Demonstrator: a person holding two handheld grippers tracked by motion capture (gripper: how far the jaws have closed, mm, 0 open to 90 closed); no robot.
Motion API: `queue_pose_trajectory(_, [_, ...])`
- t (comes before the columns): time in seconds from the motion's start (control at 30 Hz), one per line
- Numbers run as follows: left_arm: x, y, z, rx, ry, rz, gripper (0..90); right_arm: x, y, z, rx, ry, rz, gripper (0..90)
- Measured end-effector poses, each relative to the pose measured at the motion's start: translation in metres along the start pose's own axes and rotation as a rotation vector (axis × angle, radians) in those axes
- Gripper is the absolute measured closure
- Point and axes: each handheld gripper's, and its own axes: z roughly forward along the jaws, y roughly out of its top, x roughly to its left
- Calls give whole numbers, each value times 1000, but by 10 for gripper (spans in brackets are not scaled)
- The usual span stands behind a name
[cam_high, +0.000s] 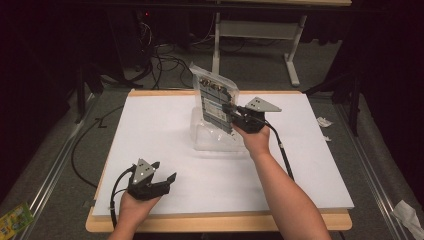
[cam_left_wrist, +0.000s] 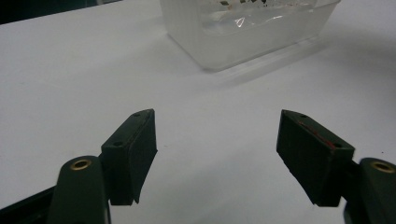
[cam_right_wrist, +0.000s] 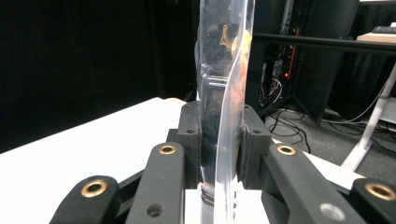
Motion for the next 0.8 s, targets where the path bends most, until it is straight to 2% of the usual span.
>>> queue_pose_trajectory(0.1, [0, 0, 0, 0, 0, 1, 292, 2, -5, 1, 11, 4, -6, 758])
queue_pose_trajectory(0.4, [-1, 0, 2, 11, -7, 7, 293, 0, -21, -10, 40, -10, 29, 757])
queue_pose_trajectory(0.53, [-2, 0, 3, 15, -11, 12, 292, -4, -31, -16, 74, -19, 65, 754])
queue_pose_trajectory(0.57, [-3, 0, 3, 15, -11, 12, 293, -5, -32, -17, 68, -22, 79, 754])
queue_pose_trajectory(0.8, [-4, 0, 5, 20, -12, 14, 292, -3, -30, -16, 90, -32, 60, 746])
